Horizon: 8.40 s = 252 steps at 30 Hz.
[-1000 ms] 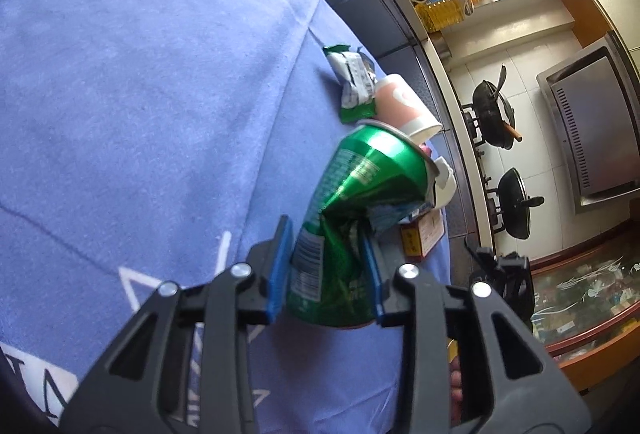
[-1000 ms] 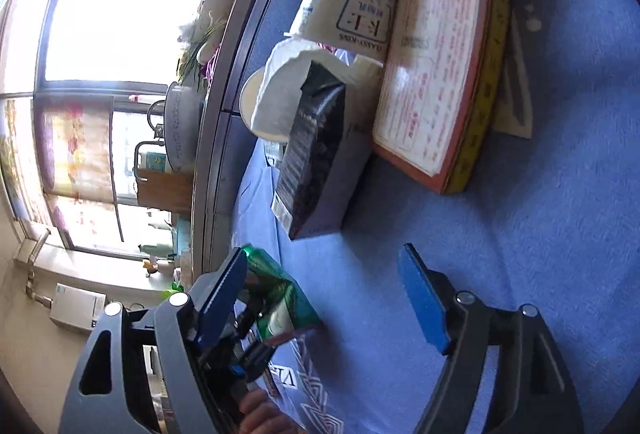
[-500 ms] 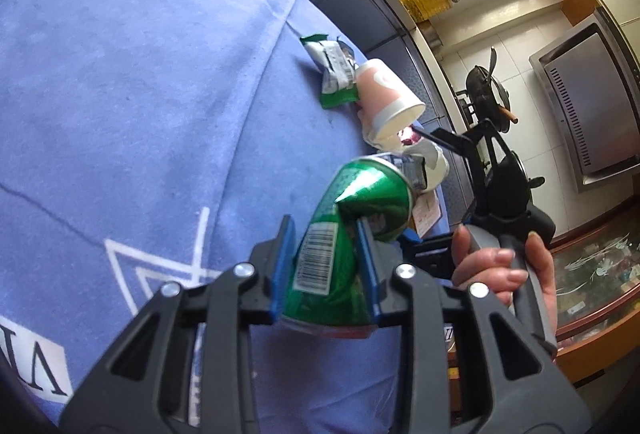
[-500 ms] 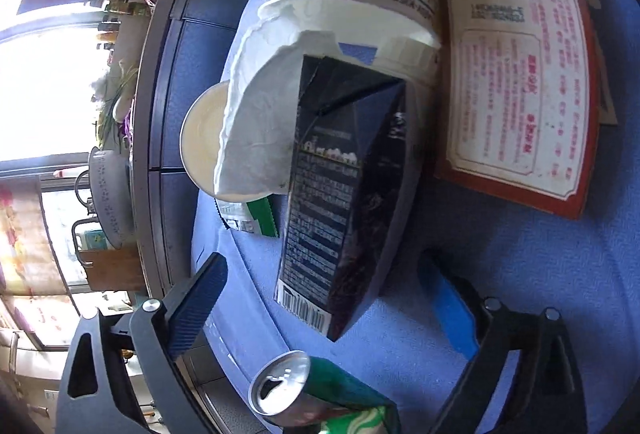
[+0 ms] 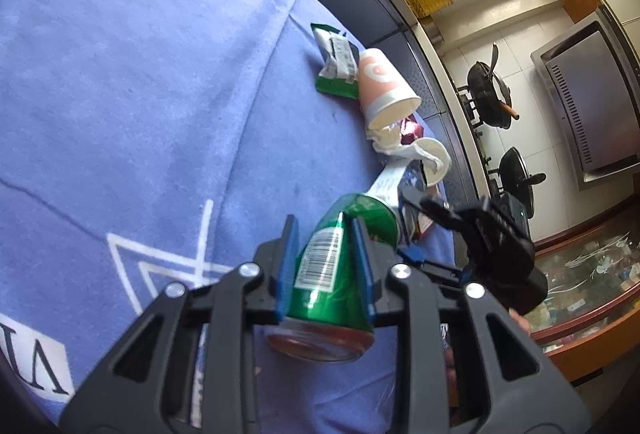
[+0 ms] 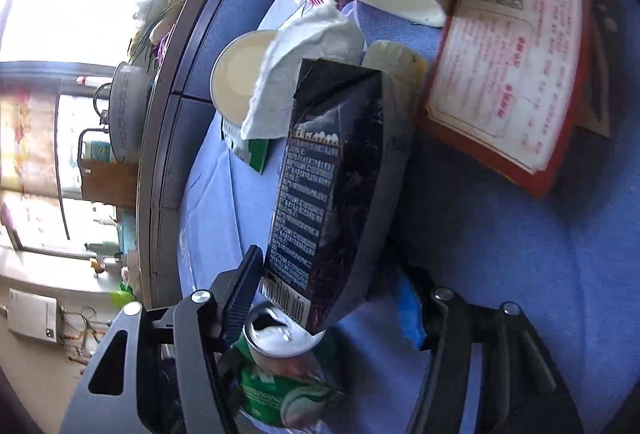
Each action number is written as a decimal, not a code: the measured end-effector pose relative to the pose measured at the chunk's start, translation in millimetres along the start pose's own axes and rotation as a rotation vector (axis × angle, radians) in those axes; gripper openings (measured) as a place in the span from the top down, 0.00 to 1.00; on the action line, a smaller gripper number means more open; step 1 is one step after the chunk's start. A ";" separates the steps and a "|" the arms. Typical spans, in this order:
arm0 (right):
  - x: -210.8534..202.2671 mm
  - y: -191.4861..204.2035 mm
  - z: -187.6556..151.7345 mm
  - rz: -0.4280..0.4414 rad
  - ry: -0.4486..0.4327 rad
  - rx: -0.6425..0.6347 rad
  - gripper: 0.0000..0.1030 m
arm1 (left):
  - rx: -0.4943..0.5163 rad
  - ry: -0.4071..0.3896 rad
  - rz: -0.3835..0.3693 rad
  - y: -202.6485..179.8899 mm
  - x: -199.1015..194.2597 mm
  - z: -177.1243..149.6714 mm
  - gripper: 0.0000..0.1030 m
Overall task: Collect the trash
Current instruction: 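Lift the green can with the left tool while the right tool grasps the dark drink carton, then hold the green can in the left tool while the right tool lifts the carton, then carry the can and carton to the wastebasket and open both tools, then move both open tools back over the table, then grasp the green snack wrapper with the left tool while the right tool grasps the pink paper cup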
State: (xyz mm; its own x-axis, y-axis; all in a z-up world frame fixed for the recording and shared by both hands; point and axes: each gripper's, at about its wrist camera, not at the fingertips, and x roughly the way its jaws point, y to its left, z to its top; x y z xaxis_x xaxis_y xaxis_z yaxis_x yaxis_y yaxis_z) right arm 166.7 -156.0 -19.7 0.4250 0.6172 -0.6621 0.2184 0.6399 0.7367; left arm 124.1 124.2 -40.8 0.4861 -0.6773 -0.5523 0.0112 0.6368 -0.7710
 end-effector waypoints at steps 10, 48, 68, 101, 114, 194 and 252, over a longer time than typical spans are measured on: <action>-62.4 -37.2 -55.7 -0.007 0.051 -0.233 0.42 | 0.035 0.051 0.023 -9.4 12.2 -6.1 0.53; -57.8 -1.5 -88.2 -0.197 -0.097 -0.777 0.55 | 0.324 0.145 0.113 -57.9 12.9 -59.4 0.66; -136.2 -81.2 -81.1 -0.009 -0.209 -0.445 0.55 | 0.576 0.207 0.186 -114.3 19.9 -71.9 0.17; -88.8 -57.2 -128.8 -0.020 -0.127 -0.477 0.55 | 0.425 0.116 0.150 -70.8 -0.3 -108.8 0.30; -98.1 -68.3 -123.5 -0.013 -0.168 -0.440 0.55 | 0.428 0.147 0.161 -64.3 21.6 -118.2 0.50; -291.4 -197.5 -68.7 -0.285 -0.779 -0.104 0.29 | 0.991 -0.008 0.288 -319.4 211.1 -157.0 0.39; -72.3 56.7 -47.5 -0.139 -0.433 -0.681 0.98 | 0.363 0.008 0.441 -70.6 152.7 147.7 0.43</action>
State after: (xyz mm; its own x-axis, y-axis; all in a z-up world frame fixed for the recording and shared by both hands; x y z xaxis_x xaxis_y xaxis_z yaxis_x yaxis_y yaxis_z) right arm 106.7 -142.6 63.4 0.7655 0.3695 -0.5267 -0.2280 0.9213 0.3151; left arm 326.6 30.2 -23.8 0.5058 -0.3204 -0.8009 0.1090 0.9447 -0.3092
